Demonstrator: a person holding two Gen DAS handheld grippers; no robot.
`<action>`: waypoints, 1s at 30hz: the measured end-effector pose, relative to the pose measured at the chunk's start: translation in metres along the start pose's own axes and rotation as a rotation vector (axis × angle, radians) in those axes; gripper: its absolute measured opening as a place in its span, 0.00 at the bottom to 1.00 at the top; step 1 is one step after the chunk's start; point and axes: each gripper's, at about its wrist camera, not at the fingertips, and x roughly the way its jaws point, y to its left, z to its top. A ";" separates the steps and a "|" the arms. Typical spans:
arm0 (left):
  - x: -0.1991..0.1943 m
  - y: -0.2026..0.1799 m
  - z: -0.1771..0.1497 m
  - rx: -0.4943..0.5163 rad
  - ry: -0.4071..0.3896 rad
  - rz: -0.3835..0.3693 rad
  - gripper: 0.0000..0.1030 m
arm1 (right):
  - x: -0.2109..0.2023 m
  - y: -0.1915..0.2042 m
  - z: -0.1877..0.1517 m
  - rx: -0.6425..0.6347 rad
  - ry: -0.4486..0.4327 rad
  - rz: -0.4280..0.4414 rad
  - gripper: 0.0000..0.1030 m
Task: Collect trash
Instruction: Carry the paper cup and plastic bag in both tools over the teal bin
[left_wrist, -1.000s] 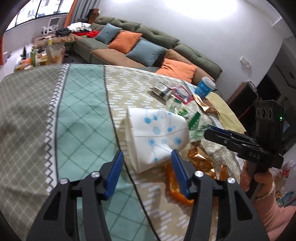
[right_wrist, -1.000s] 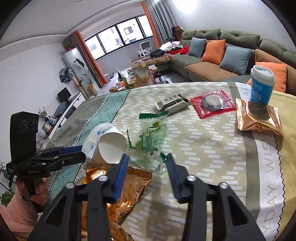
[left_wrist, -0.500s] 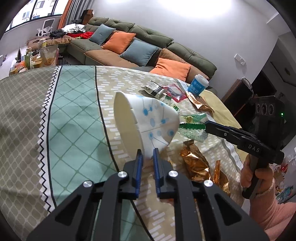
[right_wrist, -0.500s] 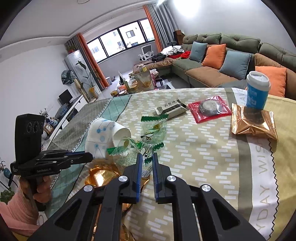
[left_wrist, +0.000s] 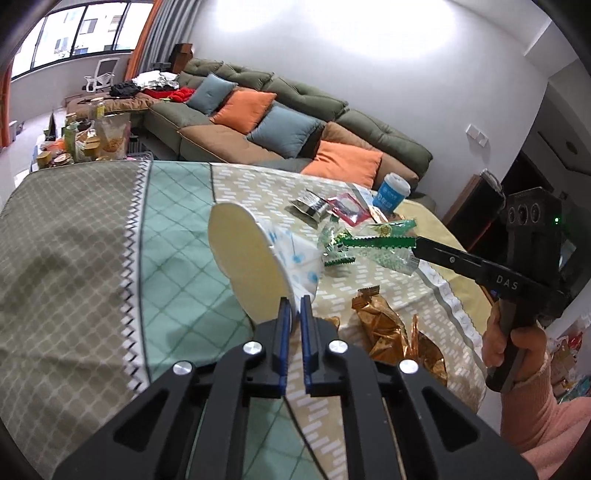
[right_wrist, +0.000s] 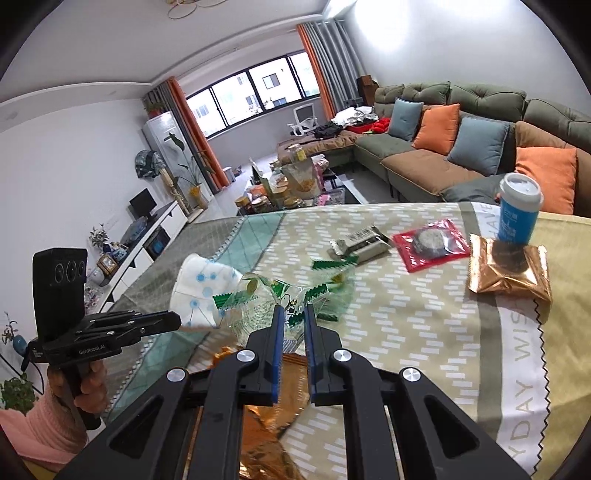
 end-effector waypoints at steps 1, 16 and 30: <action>-0.007 0.002 -0.002 -0.002 -0.010 0.012 0.07 | 0.001 0.002 0.001 -0.003 0.000 0.005 0.11; -0.072 0.033 -0.033 -0.070 -0.066 0.081 0.07 | 0.027 0.055 0.005 -0.079 0.030 0.132 0.10; -0.161 0.071 -0.057 -0.145 -0.200 0.198 0.07 | 0.070 0.128 0.004 -0.164 0.092 0.276 0.11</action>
